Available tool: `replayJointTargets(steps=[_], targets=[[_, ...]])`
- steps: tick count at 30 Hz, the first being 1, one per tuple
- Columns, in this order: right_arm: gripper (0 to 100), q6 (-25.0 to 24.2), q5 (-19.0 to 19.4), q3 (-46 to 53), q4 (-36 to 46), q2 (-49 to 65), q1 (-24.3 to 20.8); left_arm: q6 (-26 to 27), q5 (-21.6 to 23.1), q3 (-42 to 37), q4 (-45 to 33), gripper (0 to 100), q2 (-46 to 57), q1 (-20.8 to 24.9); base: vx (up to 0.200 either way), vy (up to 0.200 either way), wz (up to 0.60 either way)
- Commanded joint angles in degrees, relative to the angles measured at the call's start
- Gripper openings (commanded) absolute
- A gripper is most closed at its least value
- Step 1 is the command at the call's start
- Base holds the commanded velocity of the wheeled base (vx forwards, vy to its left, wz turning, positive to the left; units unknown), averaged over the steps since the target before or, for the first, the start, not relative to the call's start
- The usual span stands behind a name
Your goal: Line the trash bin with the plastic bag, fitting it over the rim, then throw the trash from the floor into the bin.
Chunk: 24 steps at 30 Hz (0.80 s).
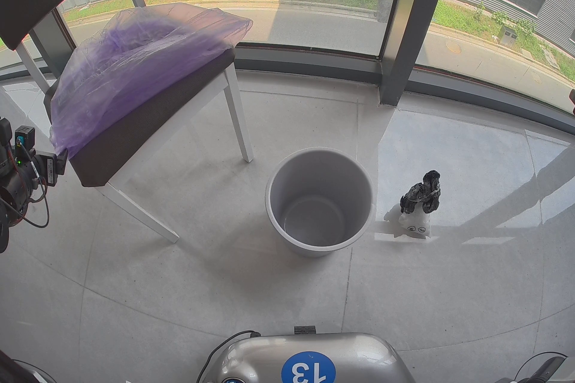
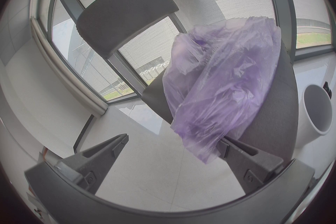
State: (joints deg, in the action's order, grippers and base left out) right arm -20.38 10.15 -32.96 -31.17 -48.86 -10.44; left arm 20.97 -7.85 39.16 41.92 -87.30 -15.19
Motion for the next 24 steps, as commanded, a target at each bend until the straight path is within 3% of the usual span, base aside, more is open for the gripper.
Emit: replayJointTargets(steps=[1,10,24], targets=[[100,0.0,0.0,0.0,0.0,0.1,0.0,-0.8,-0.2,0.3,1.1,100,-1.7,0.3,0.0,0.0,0.0],[100,-0.1,0.0,0.0,0.0,0.2,0.0,-2.3,-0.7,-1.5,6.7,100,-4.5,2.4,0.0,0.0,0.0],[100,-0.1,0.0,0.0,-0.2,0.2,0.0,-2.5,-1.2,0.3,7.3,100,-4.8,2.3,0.0,0.0,0.0]])
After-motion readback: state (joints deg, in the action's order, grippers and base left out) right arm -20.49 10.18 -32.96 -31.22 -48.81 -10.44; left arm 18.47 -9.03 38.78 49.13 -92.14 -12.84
